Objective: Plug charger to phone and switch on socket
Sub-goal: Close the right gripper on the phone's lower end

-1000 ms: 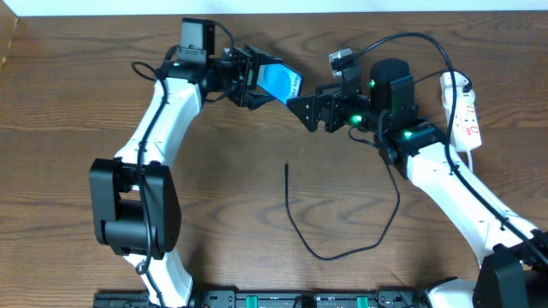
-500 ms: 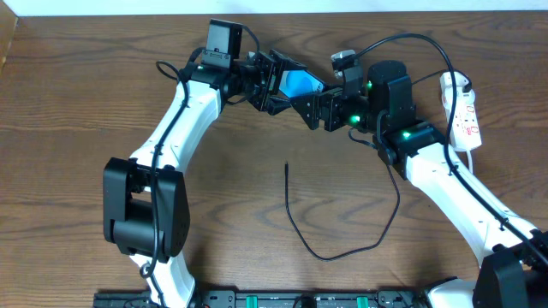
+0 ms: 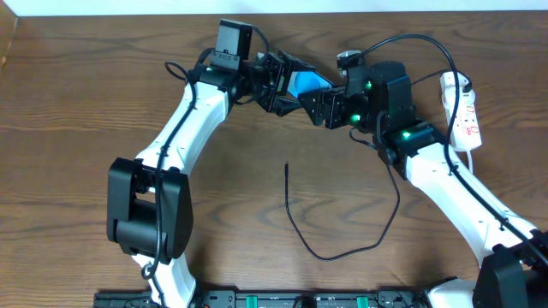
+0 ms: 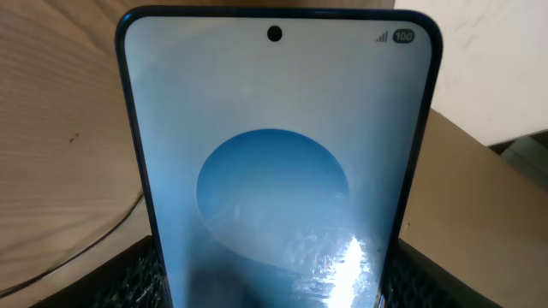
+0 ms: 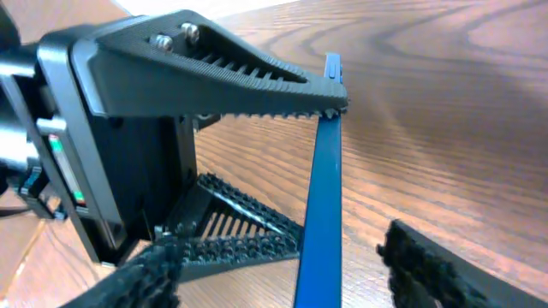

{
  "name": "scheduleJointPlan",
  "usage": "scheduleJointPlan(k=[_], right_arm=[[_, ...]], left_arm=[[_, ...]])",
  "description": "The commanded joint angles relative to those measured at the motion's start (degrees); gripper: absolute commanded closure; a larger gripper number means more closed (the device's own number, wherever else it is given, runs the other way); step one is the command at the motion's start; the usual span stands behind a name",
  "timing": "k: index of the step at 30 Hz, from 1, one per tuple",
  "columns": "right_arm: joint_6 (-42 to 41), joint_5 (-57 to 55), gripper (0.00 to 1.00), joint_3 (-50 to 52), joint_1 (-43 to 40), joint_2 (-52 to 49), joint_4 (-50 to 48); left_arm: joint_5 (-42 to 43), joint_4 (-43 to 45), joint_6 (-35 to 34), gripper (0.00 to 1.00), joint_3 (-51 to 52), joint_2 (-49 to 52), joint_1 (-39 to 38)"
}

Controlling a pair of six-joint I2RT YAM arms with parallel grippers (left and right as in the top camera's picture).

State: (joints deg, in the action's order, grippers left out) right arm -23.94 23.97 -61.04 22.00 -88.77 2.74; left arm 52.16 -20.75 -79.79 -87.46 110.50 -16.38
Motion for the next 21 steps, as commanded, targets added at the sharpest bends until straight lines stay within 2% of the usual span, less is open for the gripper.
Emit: scheduleJointPlan(k=[1,7,11,16,19,21], right_arm=[[-1.01,-1.60,0.30,-1.01,0.24,-0.50,0.22],[-0.98,-1.64,0.38,-1.01,0.24,-0.50,0.28],[-0.90,-2.03,0.52,-1.01,0.24,-0.52,0.28],[-0.90,-2.05,0.57,-1.01,0.24,-0.57,0.28],[-0.90,-2.03,0.66,-0.98,0.24,-0.98,0.26],[-0.90,-1.99,0.69,-1.01,0.24,-1.51,0.24]], left_arm=[[1.11,0.39,-1.66,0.93,-0.52,-2.34,-0.85],[1.11,0.55,-1.99,0.93,-0.52,-2.34,-0.85],[1.14,0.52,-2.01,0.93,-0.52,-2.34,-0.85],[1.14,0.55,-2.01,0.93,-0.52,-2.34,-0.85],[1.14,0.55,-2.01,0.93,-0.52,-2.34,-0.85],[1.14,0.55,-1.99,0.93,-0.52,-2.34,-0.85]])
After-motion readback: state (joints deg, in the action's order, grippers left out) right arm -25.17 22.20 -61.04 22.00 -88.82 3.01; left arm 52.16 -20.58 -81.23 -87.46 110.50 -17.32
